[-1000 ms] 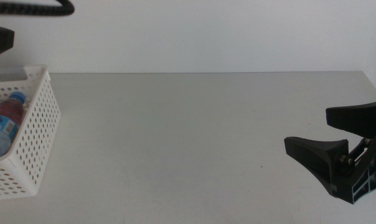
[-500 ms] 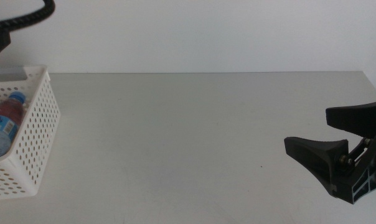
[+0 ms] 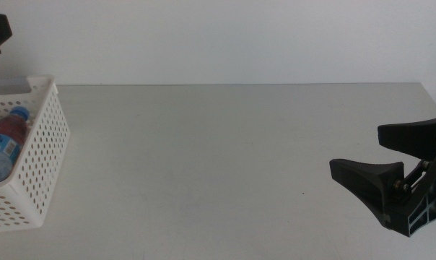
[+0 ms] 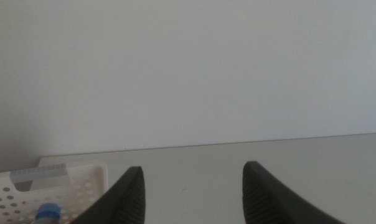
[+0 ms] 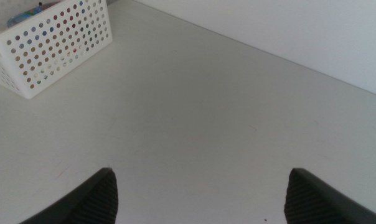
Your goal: Use arms to grab the bottles and put them into the dustbin to the left of the table.
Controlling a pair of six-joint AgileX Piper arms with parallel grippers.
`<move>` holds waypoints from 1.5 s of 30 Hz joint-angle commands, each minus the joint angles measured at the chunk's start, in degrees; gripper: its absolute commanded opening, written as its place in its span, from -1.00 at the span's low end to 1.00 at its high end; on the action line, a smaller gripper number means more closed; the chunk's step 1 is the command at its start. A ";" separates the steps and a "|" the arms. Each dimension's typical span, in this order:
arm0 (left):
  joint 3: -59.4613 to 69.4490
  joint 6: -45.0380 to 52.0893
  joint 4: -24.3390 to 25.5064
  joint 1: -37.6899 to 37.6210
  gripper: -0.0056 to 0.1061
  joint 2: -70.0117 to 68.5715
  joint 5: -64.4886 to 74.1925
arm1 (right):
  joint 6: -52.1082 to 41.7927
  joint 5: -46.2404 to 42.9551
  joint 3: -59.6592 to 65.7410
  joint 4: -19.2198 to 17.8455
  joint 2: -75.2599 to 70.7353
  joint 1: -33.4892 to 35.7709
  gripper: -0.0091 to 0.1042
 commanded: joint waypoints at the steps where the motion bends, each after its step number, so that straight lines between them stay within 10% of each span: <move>1: -1.56 -0.91 -1.43 -0.40 0.02 -0.20 -4.21 | -0.71 -3.71 -1.63 -0.44 -0.30 0.03 0.48; 11: -1.05 -0.91 -1.63 -0.40 -0.17 -0.20 -4.20 | -0.71 -3.71 -0.61 -0.11 -2.74 -3.04 0.48; 32: 32.66 -0.91 5.86 -0.30 -0.62 -33.60 -14.69 | -0.71 -4.50 23.09 -0.43 -35.87 -40.44 0.48; 45: 54.86 -0.91 5.90 -0.30 -0.87 -51.57 -11.46 | -0.71 -5.62 36.18 0.02 -47.71 -42.80 0.48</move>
